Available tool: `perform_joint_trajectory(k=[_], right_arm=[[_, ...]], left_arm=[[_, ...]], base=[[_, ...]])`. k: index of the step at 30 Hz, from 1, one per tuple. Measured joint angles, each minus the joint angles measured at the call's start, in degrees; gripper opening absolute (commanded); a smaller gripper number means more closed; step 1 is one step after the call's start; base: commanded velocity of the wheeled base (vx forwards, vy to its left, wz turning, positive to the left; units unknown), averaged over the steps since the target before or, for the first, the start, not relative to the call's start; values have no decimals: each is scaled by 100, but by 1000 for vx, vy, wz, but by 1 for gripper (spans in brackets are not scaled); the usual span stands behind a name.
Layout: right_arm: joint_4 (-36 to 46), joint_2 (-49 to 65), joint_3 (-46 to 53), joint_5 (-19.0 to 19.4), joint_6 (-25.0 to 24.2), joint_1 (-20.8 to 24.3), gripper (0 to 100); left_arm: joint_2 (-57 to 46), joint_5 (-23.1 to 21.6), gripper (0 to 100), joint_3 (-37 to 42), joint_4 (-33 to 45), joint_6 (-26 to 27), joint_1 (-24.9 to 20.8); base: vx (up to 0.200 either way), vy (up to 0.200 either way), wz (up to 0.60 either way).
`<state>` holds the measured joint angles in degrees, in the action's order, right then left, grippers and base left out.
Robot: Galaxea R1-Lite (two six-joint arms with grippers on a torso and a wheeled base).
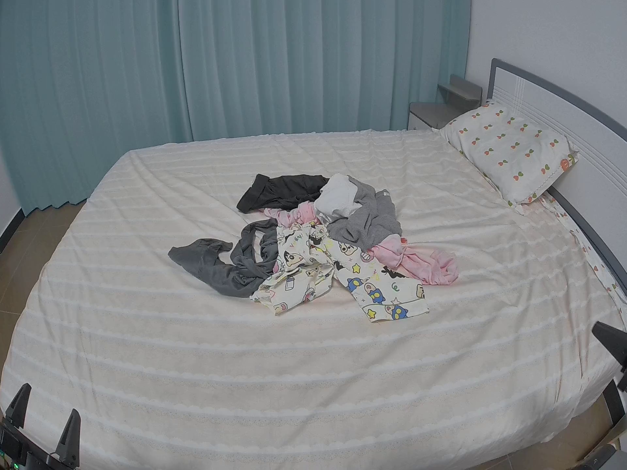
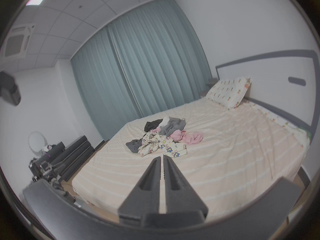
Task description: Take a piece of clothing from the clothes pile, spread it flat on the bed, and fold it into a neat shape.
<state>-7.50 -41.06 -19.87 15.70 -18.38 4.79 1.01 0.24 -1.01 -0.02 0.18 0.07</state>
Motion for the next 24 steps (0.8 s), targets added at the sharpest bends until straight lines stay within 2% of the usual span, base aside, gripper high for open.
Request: perform_joint_trajectory(k=[12, 24], right_arm=[[-1079, -3337, -1243, 246, -852, 217, 0], [-1585, -6851, -3707, 290, -1328, 333, 0]], left_arm=[[0, 0, 100, 0, 2, -2, 0], [0, 0, 100, 0, 0, 0, 0]], base=[[0, 0, 0], [0, 0, 0]])
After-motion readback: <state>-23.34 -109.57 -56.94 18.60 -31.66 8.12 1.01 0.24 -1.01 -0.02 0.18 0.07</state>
